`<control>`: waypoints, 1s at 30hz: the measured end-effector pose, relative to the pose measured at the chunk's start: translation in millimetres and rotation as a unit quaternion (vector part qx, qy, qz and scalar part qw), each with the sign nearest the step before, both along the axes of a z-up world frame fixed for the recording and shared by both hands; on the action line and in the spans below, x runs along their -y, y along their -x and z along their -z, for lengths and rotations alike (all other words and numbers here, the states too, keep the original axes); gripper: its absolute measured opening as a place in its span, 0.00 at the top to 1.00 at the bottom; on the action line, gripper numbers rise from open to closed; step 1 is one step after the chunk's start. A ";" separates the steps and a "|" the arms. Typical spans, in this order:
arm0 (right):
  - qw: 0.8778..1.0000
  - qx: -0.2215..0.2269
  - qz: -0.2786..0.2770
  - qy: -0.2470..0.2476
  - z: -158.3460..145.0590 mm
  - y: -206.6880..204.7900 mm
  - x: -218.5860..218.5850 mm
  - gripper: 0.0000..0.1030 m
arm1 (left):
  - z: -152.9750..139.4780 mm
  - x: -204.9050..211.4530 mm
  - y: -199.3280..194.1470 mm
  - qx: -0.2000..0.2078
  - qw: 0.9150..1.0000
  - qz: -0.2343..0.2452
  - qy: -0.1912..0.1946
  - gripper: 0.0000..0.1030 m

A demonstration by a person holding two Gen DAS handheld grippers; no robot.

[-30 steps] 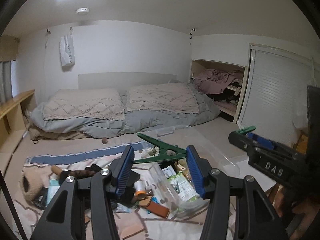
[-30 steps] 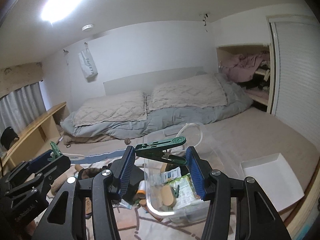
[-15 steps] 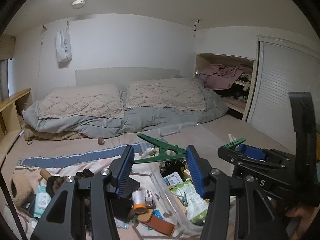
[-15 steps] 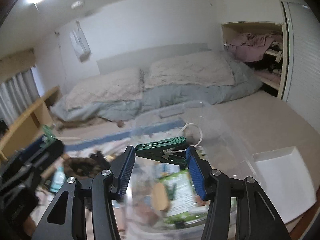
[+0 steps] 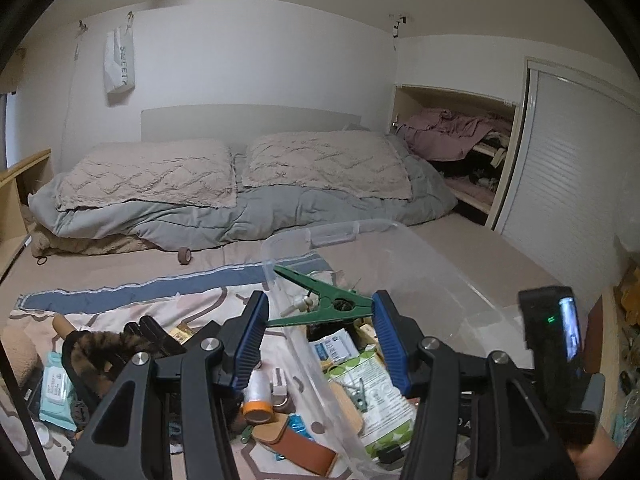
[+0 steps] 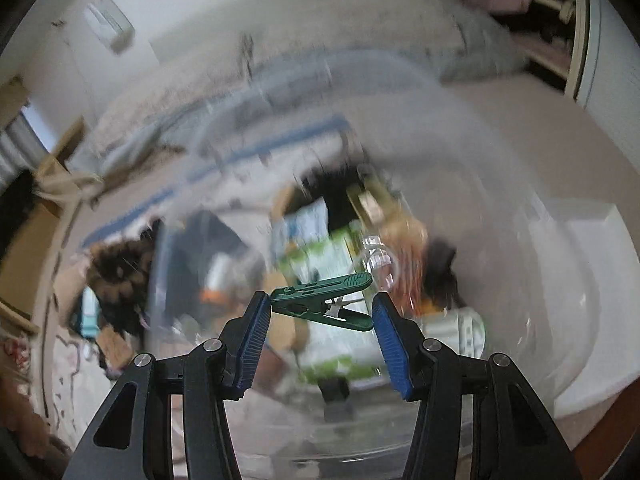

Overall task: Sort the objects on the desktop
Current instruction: 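Open the right gripper, dropping its green clothespin into the bin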

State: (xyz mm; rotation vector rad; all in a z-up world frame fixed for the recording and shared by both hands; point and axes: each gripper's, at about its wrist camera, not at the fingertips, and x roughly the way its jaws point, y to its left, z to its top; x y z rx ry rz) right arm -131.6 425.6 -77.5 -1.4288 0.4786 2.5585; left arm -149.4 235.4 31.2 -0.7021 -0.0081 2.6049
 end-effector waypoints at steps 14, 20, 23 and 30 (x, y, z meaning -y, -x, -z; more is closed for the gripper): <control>0.996 0.037 0.037 -0.066 -15.5 -13.5 -3.4 0.48 | 0.8 6.5 -2.2 0.007 1.000 0.002 0.002 0.48; 0.997 0.043 0.034 -0.054 -17.5 -14.8 -5.8 0.48 | 4.0 6.9 -3.0 0.011 1.000 0.006 0.009 0.48; 0.996 0.055 0.029 -0.057 -16.8 -15.8 -3.9 0.48 | 4.8 7.2 -3.2 0.014 1.000 0.004 0.009 0.48; 0.995 0.061 0.030 -0.078 -21.4 -20.9 2.3 0.48 | 4.9 7.1 -4.8 0.011 1.000 0.001 0.010 0.48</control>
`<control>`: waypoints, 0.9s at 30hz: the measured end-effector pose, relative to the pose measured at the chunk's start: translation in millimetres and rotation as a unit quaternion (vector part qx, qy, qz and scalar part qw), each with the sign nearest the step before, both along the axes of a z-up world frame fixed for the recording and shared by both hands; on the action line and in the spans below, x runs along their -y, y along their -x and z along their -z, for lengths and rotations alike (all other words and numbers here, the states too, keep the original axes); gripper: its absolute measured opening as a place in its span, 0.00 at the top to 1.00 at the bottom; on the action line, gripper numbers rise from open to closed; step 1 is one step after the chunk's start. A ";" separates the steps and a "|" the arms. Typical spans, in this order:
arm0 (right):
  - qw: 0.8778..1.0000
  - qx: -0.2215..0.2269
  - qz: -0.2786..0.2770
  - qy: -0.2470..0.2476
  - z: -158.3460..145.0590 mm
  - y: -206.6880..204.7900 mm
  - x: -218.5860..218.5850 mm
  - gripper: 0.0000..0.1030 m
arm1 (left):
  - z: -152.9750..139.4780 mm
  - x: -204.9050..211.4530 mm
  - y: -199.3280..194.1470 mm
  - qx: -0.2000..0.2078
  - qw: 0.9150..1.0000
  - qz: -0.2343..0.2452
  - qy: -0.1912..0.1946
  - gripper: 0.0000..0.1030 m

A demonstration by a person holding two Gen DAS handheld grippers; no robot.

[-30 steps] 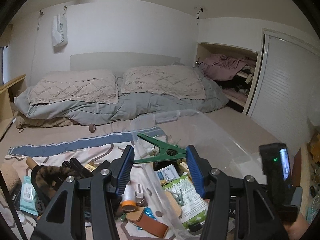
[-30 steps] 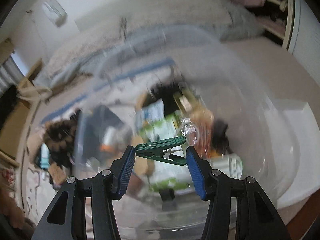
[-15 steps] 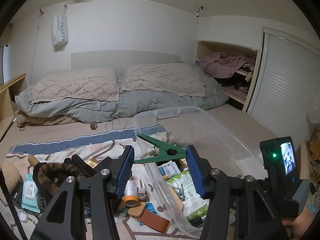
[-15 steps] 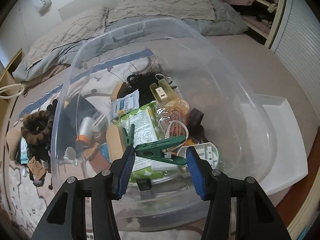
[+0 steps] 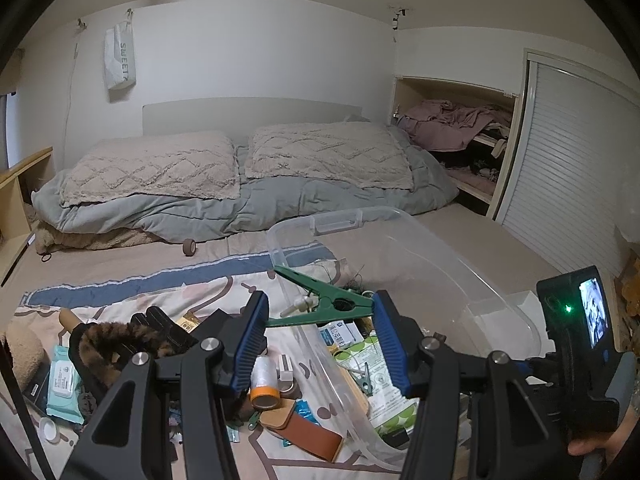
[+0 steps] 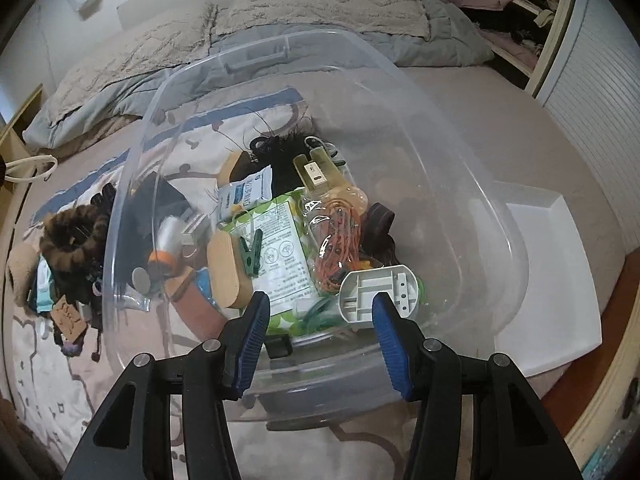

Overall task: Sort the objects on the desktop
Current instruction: 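Lower the left tool into the bin and open it, releasing the clothespin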

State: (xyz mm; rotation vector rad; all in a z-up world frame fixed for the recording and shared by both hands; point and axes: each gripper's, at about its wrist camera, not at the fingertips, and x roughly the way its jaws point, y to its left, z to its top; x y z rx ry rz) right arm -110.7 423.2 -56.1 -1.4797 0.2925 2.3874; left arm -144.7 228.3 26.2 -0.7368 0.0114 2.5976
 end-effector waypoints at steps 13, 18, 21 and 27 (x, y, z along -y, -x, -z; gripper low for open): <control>0.998 -0.062 -0.002 0.011 -15.8 -11.6 6.8 0.48 | 5.1 -6.9 -2.3 0.008 1.000 0.006 0.007 0.48; 0.988 -0.155 0.005 0.006 -38.9 -34.7 7.6 0.48 | 9.8 -11.3 1.2 0.021 1.000 0.007 0.001 0.48; 0.976 -0.218 0.001 -0.015 -53.8 -51.0 9.2 0.48 | 12.5 -15.1 2.6 0.024 1.000 0.005 0.004 0.48; 0.955 -0.295 0.006 -0.044 -70.5 -70.1 7.4 0.48 | 22.1 -27.0 9.2 0.045 0.999 0.005 0.016 0.48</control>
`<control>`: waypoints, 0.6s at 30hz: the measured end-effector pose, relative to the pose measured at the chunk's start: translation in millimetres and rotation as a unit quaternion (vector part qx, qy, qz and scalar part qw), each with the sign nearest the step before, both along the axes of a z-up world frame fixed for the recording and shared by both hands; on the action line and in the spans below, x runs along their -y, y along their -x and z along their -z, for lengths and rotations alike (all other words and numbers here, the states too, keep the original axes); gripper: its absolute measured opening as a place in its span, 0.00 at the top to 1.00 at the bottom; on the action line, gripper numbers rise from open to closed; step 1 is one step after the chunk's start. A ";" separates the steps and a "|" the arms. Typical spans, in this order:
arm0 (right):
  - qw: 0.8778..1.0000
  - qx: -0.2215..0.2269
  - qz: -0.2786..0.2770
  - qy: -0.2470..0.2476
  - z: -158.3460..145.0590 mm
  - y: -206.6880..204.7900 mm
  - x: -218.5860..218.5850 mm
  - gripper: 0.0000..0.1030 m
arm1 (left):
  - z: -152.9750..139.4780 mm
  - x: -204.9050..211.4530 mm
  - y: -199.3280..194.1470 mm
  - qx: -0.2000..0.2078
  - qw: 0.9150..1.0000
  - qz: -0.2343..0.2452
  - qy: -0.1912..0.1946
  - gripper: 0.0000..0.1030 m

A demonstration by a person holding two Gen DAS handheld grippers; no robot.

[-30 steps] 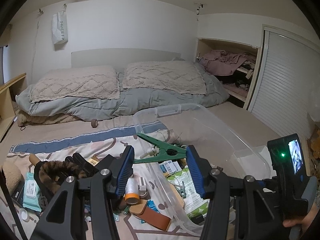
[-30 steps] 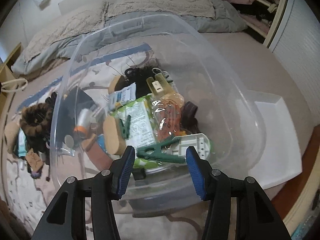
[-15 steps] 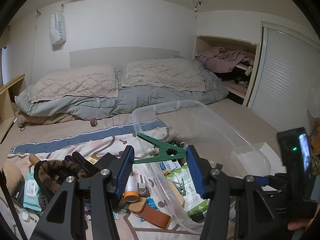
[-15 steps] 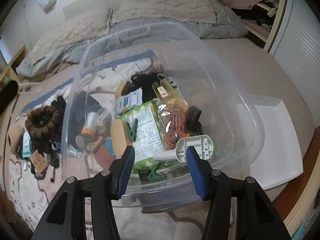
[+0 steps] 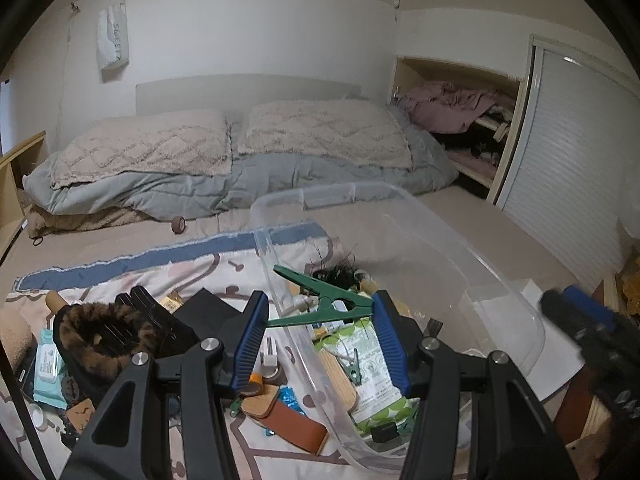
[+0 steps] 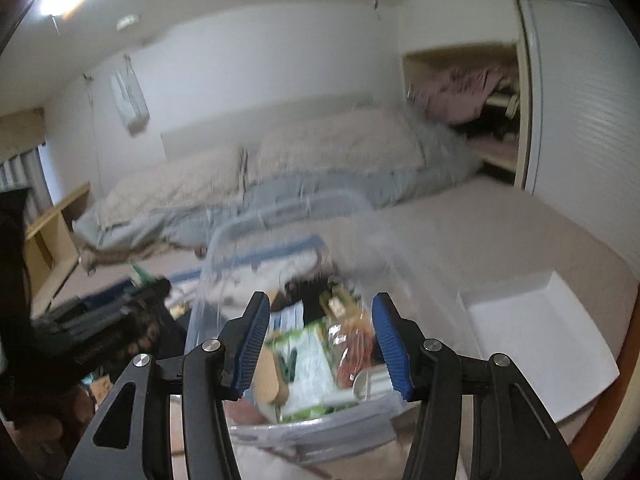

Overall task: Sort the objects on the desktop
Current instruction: 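Lower the left tool into the bin and open it, releasing the clothespin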

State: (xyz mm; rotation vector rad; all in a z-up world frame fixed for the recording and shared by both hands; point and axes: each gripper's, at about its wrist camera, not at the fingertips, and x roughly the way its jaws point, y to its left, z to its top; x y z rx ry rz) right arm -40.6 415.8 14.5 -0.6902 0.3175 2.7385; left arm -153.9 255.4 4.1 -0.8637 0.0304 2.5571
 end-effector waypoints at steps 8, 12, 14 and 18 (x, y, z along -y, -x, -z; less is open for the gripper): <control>0.999 -0.033 0.022 -0.014 -5.1 -8.8 -3.8 0.48 | 23.4 -35.2 1.0 0.048 0.997 0.031 0.048 0.48; 0.998 -0.047 0.038 -0.027 -10.4 -10.7 -1.9 0.48 | 35.3 -48.5 3.3 0.088 0.994 0.037 0.047 0.48; 0.997 -0.054 0.041 -0.030 -12.0 -12.3 -1.1 0.48 | 41.3 -54.5 4.5 0.112 0.992 0.041 0.043 0.48; 0.995 -0.075 0.049 -0.051 -16.7 -18.5 2.9 0.48 | 48.9 -66.0 2.9 0.125 0.989 0.044 0.062 0.48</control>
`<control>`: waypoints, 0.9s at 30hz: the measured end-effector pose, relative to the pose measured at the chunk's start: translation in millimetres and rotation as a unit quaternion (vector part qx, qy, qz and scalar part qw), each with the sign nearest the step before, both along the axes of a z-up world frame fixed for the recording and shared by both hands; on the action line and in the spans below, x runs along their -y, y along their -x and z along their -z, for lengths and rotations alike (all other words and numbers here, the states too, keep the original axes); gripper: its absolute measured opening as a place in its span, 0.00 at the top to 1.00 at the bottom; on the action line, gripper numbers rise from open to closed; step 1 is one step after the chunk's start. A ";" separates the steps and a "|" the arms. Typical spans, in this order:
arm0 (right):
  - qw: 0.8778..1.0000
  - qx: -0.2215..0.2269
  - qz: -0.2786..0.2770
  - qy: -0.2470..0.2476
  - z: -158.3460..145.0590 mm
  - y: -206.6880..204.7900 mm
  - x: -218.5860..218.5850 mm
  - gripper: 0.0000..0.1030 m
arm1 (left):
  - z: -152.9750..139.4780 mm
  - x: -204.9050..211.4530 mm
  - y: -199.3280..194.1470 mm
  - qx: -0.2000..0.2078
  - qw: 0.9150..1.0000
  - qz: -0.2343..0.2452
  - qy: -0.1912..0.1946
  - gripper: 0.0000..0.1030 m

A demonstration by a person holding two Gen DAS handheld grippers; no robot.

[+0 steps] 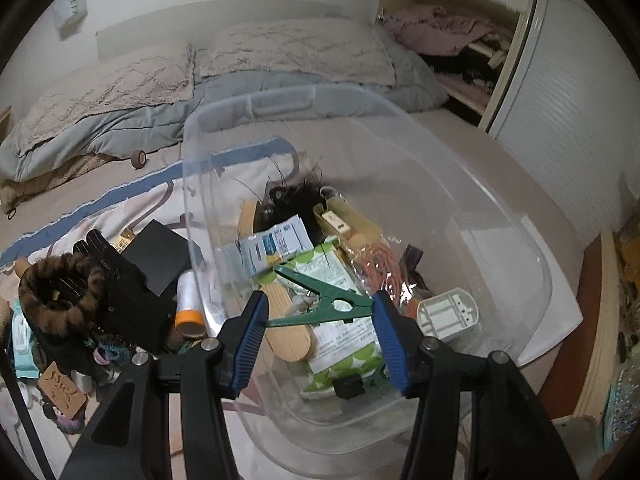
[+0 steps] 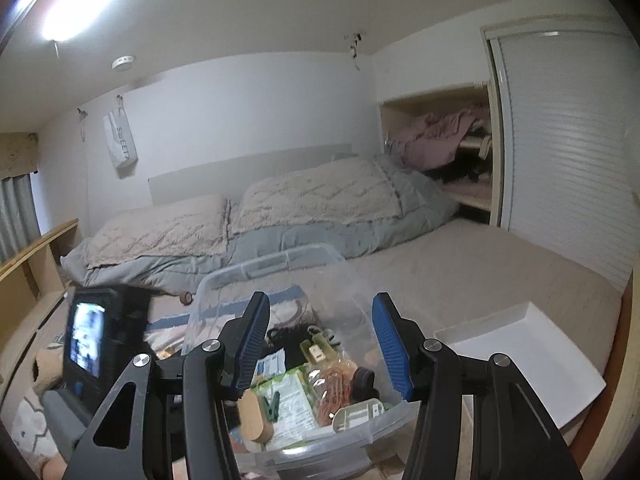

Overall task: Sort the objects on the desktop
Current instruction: 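Lower the left tool into the bin and open it, releasing the clothespin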

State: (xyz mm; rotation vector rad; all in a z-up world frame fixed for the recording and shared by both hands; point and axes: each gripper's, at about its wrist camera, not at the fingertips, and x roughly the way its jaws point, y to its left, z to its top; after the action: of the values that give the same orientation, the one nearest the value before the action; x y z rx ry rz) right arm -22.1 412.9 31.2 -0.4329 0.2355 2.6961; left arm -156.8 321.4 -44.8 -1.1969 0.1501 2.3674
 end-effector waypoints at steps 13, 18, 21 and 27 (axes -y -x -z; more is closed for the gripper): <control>1.000 -0.011 -0.002 -0.024 -2.2 -6.6 5.7 0.48 | 17.2 -11.1 -0.1 0.058 0.998 -0.004 0.022 0.48; 1.000 -0.015 0.002 -0.023 -3.1 -9.7 6.0 0.48 | 18.7 -15.2 -3.5 0.070 0.997 0.001 0.021 0.48; 1.000 -0.017 0.002 -0.020 -4.0 -10.3 5.2 0.48 | 17.2 -18.0 -5.7 0.064 0.998 0.005 0.026 0.48; 1.000 -0.015 0.001 -0.016 -4.1 -8.8 4.5 0.48 | 11.2 -17.6 -8.4 0.056 0.998 0.008 0.014 0.17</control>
State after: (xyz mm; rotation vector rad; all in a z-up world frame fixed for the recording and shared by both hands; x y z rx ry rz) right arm -13.3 408.4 35.3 -0.3825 0.2012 2.7017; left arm -148.4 339.0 -56.0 -1.3325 0.1550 2.2840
